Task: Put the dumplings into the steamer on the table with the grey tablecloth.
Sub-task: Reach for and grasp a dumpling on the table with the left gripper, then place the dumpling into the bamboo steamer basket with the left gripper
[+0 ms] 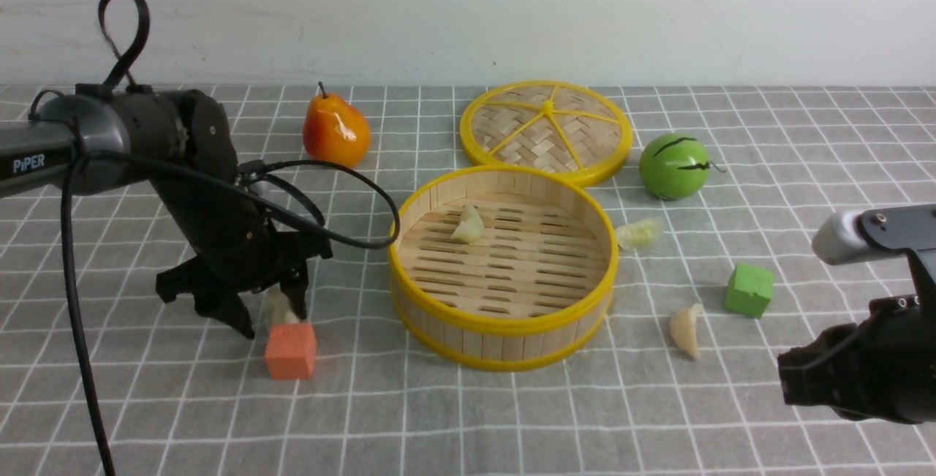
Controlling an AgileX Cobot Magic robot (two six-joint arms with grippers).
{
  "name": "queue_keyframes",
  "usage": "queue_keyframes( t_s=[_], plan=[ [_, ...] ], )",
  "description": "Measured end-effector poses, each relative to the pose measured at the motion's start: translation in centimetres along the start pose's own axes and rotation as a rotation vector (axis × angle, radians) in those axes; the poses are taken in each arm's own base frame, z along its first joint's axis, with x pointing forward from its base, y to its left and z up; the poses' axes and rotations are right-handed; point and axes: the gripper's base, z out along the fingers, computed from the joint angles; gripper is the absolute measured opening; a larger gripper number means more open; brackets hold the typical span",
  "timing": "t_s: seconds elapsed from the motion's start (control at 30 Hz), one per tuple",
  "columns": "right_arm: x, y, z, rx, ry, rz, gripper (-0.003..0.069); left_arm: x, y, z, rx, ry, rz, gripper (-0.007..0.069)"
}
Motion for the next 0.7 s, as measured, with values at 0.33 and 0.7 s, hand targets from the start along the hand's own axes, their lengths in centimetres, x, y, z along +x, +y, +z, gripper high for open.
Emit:
queue_keyframes(
  t_s=[0.33,0.7],
  plan=[
    [0.0,0.0,0.0,0.000,0.000,0.000,0.0075,0.8,-2.6,-0.6,-0.049,-0.052,0.164,0.0279],
    [-0.2,-0.1,0.0,0.006,-0.017,-0.004,0.0079,-0.2,-7.0,-12.1,0.136,-0.296,0.210,0.0279]
  ],
)
